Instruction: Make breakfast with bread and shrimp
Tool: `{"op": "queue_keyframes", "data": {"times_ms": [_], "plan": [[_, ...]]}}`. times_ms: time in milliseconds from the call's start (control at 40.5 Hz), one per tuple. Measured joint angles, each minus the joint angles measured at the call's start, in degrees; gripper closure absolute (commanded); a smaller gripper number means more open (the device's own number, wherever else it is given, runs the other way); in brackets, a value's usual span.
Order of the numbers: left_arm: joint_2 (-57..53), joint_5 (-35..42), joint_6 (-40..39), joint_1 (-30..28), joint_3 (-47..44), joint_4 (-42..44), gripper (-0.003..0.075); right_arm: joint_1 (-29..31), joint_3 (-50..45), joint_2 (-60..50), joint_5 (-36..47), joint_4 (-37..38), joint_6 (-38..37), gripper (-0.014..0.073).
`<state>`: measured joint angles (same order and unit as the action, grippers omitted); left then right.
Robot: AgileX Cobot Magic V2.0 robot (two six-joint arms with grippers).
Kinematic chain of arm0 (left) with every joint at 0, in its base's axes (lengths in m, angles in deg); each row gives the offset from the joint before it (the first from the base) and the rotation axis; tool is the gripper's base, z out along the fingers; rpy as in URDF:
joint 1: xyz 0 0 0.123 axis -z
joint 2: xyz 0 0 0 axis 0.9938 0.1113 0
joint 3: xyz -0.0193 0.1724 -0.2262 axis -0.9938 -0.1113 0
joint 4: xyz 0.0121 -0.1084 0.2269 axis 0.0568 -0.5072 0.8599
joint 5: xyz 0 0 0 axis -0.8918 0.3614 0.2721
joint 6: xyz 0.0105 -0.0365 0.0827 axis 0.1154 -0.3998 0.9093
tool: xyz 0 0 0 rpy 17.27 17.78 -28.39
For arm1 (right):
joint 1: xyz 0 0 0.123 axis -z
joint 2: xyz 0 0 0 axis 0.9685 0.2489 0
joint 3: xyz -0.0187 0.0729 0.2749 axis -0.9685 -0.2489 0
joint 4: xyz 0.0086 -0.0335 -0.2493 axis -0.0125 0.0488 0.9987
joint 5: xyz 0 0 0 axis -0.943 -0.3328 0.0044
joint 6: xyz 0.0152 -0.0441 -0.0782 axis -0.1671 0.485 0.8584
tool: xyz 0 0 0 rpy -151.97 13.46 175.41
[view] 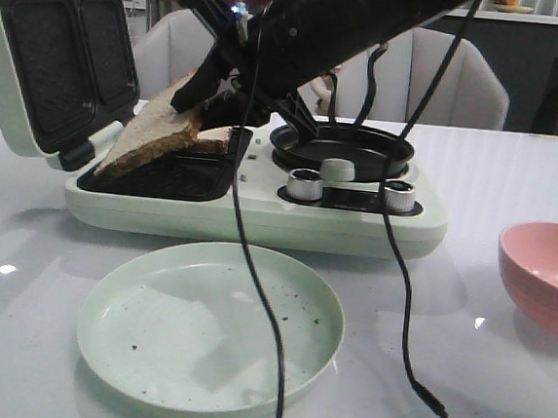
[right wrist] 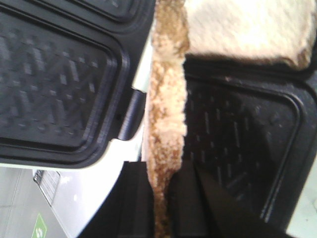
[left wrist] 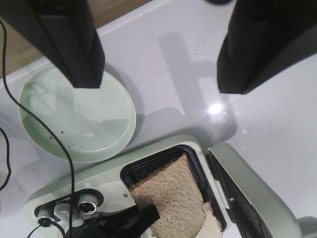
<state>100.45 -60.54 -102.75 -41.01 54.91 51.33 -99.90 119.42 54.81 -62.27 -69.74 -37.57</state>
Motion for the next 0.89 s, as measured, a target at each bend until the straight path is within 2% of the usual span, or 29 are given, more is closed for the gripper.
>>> {"op": "queue_keyframes", "data": {"times_ms": [148,222,470,643,741,890], "plan": [[0.0,0.0,0.0,0.0,0.0,0.0,0.0192,0.0,0.12,0.72,-0.48,0.12,0.0,0.0077],[0.0,0.0,0.0,0.0,0.0,0.0,0.0192,0.23,0.2,0.72,-0.93,0.12,0.0,0.0023],[0.0,0.0,0.0,0.0,0.0,0.46,0.0192,3.47,0.2,-2.92,-5.63,0.73,2.63,0.002],[0.0,0.0,0.0,0.0,0.0,0.59,0.0192,6.45,0.2,-12.79,-9.44,6.27,5.63,0.0027],[0.0,0.0,0.0,0.0,0.0,0.59,0.0192,7.54,0.2,-19.94,-12.4,14.87,3.7,0.0027],[0.0,0.0,0.0,0.0,0.0,0.67,0.0192,7.8,-1.34,-30.97,-17.93,33.93,-6.58,0.0027]]}}
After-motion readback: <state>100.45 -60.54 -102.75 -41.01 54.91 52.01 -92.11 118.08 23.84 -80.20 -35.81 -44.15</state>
